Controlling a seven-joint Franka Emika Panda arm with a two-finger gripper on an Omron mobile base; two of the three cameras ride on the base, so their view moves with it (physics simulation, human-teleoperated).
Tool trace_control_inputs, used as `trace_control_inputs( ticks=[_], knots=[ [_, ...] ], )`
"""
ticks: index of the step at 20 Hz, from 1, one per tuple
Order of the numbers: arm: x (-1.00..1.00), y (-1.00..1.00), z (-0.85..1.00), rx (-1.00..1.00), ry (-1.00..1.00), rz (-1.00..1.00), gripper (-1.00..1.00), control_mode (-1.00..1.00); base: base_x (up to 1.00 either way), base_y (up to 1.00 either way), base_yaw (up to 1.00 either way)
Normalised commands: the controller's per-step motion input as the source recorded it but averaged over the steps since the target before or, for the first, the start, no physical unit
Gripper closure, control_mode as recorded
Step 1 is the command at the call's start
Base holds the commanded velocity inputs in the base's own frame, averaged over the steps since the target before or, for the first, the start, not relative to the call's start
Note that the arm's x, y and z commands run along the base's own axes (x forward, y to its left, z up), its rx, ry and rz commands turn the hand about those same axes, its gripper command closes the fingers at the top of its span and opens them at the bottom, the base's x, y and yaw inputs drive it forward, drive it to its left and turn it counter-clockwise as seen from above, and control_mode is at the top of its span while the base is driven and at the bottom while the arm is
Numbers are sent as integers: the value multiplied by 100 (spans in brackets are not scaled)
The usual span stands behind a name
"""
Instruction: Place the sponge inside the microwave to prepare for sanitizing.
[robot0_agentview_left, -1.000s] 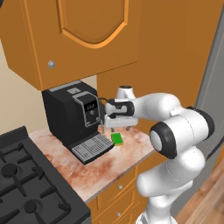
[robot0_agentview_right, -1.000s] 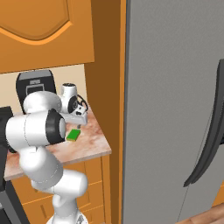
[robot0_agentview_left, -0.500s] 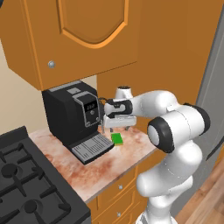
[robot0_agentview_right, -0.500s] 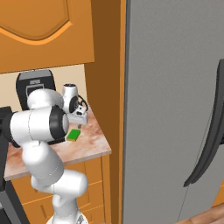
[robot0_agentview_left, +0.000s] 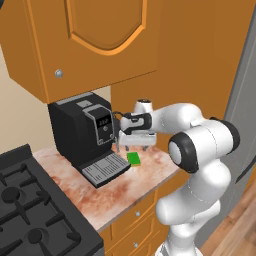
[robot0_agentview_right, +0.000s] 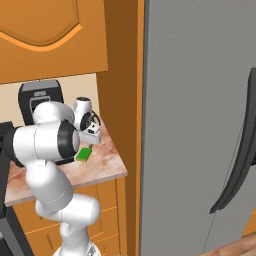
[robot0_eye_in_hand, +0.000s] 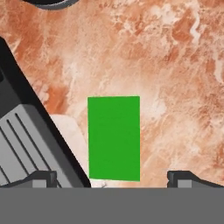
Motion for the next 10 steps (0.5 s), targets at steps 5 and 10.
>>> trace_control_inputs(
  ticks=[5, 10],
  knots=[
    [2, 0, -15, 4, 0, -15, -100, -100, 0, 0, 0],
    [1, 0, -20, 0, -1, -14, -100, -100, 0, 0, 0]
  ],
)
